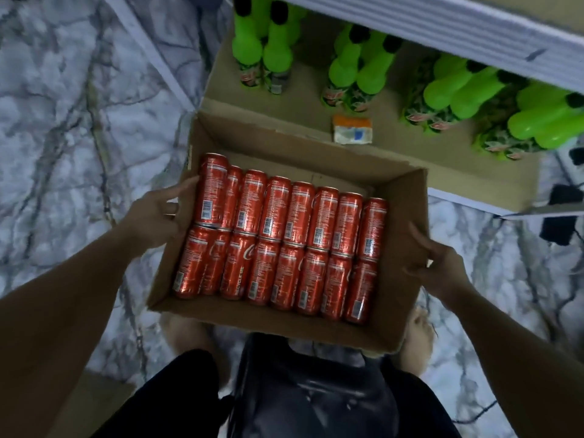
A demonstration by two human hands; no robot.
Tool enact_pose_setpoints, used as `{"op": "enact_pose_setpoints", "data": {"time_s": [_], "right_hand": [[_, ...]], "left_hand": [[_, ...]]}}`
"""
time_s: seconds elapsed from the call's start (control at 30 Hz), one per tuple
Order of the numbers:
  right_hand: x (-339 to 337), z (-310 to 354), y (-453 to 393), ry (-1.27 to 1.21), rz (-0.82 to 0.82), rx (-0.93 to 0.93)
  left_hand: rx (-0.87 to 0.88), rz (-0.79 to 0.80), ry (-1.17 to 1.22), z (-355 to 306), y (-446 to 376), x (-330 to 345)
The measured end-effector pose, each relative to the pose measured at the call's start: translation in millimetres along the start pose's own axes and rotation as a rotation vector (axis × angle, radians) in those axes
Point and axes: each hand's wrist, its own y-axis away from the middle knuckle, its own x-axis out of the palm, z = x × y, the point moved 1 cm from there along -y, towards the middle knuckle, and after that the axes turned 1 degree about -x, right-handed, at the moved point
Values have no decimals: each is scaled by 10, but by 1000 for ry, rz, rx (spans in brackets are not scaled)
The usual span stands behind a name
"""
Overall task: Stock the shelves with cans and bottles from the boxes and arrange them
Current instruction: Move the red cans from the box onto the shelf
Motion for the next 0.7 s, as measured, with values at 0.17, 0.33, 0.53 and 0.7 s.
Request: {"op": "enact_pose_setpoints", "data": {"time_s": [0.17,0.33,0.53,0.7], "right_hand": [[-89,-130,-21,-9,-24,18],[-54,29,4,53,-108,0],[-183,-1,108,45,-179,-31],[-476,-181,81,14,-203,40]], "left_hand": [[52,-45,-109,-148,-45,133],[46,-37,-97,-182,-36,11],[20,-36,-56,-473,15,116],[-12,0,-14,-633,-26,383]]}}
